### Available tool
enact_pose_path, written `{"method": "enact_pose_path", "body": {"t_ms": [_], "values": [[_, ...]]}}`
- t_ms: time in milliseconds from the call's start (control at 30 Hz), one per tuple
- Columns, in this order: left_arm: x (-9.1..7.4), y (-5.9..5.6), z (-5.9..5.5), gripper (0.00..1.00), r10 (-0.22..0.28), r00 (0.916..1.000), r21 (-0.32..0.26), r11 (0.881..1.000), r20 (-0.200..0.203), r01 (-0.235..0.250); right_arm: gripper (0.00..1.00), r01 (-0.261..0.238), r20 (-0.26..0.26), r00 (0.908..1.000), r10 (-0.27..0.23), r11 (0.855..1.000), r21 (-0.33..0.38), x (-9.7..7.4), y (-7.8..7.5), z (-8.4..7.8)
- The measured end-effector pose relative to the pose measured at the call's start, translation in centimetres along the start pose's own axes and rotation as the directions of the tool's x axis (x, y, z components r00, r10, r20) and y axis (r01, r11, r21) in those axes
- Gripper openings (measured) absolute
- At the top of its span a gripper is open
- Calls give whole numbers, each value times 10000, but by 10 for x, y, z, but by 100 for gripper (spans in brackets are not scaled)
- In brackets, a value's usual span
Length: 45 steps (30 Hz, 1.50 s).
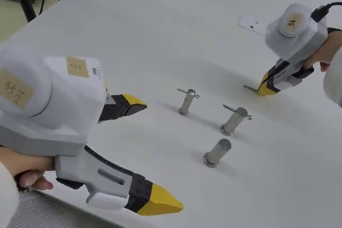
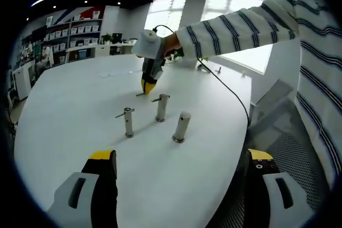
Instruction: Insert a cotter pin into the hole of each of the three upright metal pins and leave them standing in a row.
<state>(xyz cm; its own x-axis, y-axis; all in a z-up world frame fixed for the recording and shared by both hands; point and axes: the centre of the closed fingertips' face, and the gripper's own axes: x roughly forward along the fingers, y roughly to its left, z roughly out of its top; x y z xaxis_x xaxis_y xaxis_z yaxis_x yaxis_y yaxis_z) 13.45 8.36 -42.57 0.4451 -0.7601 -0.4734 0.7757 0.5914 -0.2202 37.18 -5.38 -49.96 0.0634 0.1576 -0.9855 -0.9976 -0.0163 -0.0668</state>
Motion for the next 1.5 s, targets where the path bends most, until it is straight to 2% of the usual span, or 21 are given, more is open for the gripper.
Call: {"method": "enact_pose_path", "body": {"t_ms": [133,233,367,500,567,700,867,933,1033,1167,1367,1500], "values": [[-3,0,2,99,-70,9999,48,10000,134,69,0,93,107,9999,-96,9996,285,0,-1,0],[-4,-1,7,99,-61,9991,184,9998,409,53,0,144,104,9998,-147,9996,259,0,1,-1],[-4,-2,7,99,-85,9990,109,9999,443,80,0,254,-76,9997,-253,9997,55,-2,4,-5],[-3,-5,7,99,-119,9990,20,9999,422,118,0,398,103,9992,-399,9991,114,-9,6,-5],[-2,-5,7,99,-1,9994,322,9995,337,-10,0,489,252,9985,-494,9986,186,-13,3,-7],[0,-7,6,99,-1,9998,583,9983,203,-11,0,687,504,9963,-700,9973,274,-26,8,-9],[2,-12,6,99,-253,9991,612,9979,333,232,0,975,792,9921,-977,9952,61,-43,19,-11],[2,-14,7,99,-323,9988,651,9974,379,298,0,1147,914,9892,-1142,9934,-3,-45,11,-16],[4,-16,8,99,-476,9976,499,9977,507,451,0,1391,1132,9840,-1376,9903,-51,-57,16,-16],[4,-15,13,99,-450,9961,426,9982,753,419,0,1656,1611,9732,-1644,9862,65,-72,29,-15],[6,-14,17,97,-445,9960,484,9980,769,409,0,2197,1978,9568,-2132,9755,-108,-91,48,-14],[9,-15,20,96,-433,9955,443,9982,848,397,0,2558,2416,9384,-2471,9667,-49,-107,64,-11]]}}
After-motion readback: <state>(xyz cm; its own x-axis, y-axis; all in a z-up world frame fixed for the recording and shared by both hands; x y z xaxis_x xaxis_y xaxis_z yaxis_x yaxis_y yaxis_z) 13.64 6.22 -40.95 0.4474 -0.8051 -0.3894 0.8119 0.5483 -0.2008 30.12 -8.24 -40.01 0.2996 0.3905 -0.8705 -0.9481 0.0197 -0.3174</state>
